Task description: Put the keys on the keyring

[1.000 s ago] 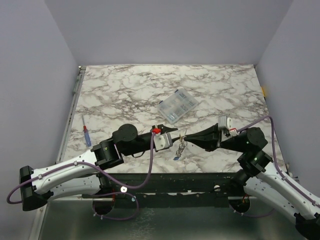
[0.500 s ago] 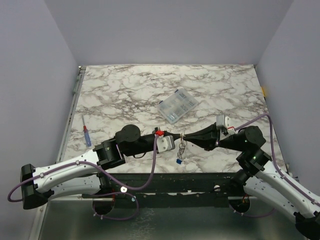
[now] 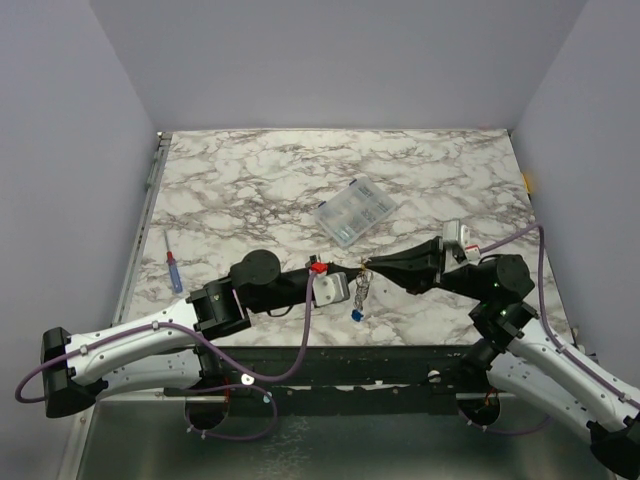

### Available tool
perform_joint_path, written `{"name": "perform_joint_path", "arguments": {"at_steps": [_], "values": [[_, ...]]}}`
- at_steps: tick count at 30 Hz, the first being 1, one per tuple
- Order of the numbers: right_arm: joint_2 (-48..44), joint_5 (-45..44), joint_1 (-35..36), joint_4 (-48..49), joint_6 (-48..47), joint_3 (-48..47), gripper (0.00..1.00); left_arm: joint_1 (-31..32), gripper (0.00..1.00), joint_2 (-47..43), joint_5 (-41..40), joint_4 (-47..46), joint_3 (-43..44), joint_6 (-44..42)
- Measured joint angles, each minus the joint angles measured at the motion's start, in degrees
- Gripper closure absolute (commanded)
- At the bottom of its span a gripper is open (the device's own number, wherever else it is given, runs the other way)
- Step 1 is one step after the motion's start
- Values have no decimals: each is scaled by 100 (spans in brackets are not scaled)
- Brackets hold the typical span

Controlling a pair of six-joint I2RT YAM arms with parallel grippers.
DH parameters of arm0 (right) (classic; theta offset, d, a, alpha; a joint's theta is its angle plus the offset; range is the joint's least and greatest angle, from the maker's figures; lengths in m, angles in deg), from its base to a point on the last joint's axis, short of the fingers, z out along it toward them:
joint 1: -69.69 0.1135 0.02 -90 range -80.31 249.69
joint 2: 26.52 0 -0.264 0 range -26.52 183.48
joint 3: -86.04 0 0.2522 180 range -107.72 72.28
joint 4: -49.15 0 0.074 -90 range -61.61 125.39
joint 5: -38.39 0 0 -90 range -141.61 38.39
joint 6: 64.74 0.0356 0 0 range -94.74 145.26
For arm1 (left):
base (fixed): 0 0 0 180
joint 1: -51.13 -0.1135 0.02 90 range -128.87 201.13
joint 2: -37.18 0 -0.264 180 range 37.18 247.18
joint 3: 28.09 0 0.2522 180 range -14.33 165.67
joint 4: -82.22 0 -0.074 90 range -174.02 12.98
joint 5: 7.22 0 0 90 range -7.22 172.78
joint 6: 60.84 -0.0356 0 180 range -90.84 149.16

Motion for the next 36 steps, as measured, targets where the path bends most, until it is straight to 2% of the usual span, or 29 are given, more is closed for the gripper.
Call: {"name": "perform_joint_path", "arguments": {"at_steps": [3, 8, 10, 18, 27, 36], "values": [[46, -13, 0, 83, 57, 7, 99, 13, 100, -2, 17, -70, -2, 22], [61, -15, 0, 164, 122, 9, 100, 17, 73, -70, -13, -116, -13, 66], [17, -33, 0, 129, 114, 9, 99, 22, 69, -199, -94, -122, -57, 79], [-190, 66, 0, -393, -153, -35, 99, 24, 66, -868, -251, -133, -173, 74], [133, 855, 0, -474, -186, -151, 99, 26, 64, -660, 177, -151, -133, 173], [175, 1051, 0, -448, -210, -201, 100, 26, 61, -608, 391, -146, -127, 332]]}}
